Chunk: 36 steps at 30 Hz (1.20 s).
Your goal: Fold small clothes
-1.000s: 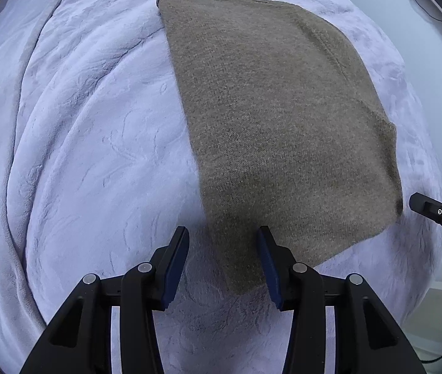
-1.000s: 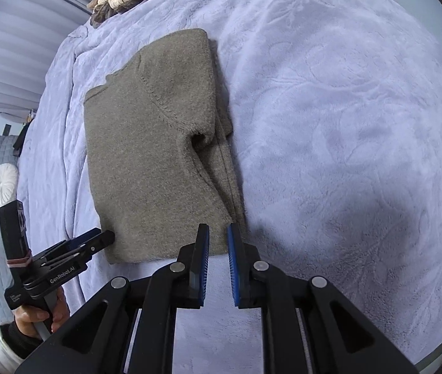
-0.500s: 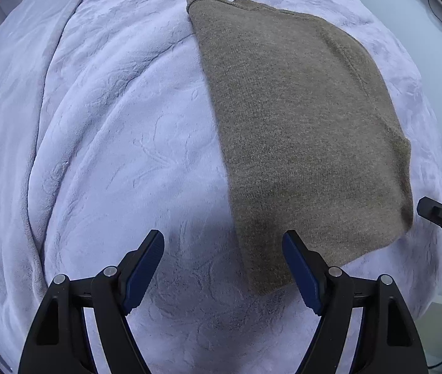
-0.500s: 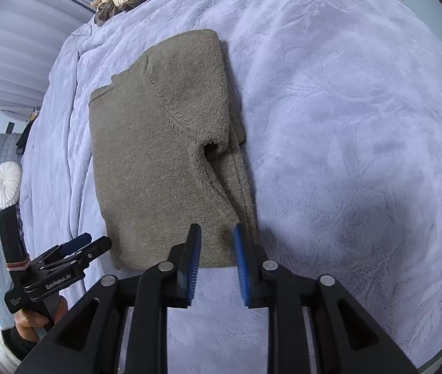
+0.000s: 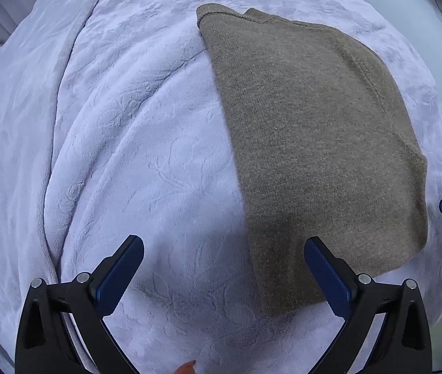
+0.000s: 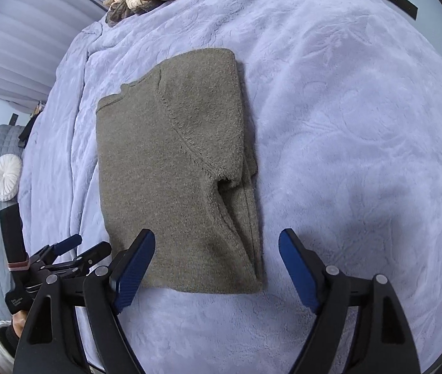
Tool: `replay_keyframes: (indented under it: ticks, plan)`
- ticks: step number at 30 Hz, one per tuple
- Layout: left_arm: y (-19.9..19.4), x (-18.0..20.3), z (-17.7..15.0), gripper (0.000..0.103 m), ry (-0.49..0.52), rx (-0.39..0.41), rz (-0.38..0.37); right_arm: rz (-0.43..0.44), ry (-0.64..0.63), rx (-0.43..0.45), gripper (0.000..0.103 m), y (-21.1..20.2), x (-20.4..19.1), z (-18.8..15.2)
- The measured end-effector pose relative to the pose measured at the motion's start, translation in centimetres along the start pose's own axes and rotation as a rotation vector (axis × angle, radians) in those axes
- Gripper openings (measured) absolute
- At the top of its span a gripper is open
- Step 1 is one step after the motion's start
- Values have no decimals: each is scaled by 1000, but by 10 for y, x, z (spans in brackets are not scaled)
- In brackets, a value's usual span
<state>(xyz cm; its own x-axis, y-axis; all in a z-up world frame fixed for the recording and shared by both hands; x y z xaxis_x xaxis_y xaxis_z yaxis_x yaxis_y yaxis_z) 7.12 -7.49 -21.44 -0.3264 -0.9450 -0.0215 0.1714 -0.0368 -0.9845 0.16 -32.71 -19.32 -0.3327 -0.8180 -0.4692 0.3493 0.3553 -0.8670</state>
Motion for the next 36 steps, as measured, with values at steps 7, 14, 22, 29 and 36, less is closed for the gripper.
replay_keyframes:
  ticks: [7,14,22,29,36]
  plan:
    - [18,-10,3,103,-57,-61,-75,1,17,-18,84,6,6,5]
    - [11,-32,30,103,-140,1,-139,19,46,-40,84,15,17,16]
    - [7,-11,62,103,-130,38,-172,77,54,-33,84,22,18,42]
    - [18,13,70,103,-122,32,-176,145,73,-63,84,43,18,58]
    - [25,20,78,103,-120,31,-192,224,139,-105,86,66,23,68]
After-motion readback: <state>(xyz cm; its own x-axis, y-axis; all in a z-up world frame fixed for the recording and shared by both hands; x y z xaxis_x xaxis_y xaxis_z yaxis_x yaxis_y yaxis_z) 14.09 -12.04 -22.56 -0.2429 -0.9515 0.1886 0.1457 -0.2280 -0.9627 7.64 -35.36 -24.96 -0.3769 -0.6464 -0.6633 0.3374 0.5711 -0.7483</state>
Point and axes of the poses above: each gripper's, at about its wrist camera, not at the fingertips, and y roughly the way its jaws point, x to its right, z to its top, the point moved 7 cm from there along y, roughly the way its jaws point, and after that the axes turned 3 degrees about z, right-handed, at the moved point
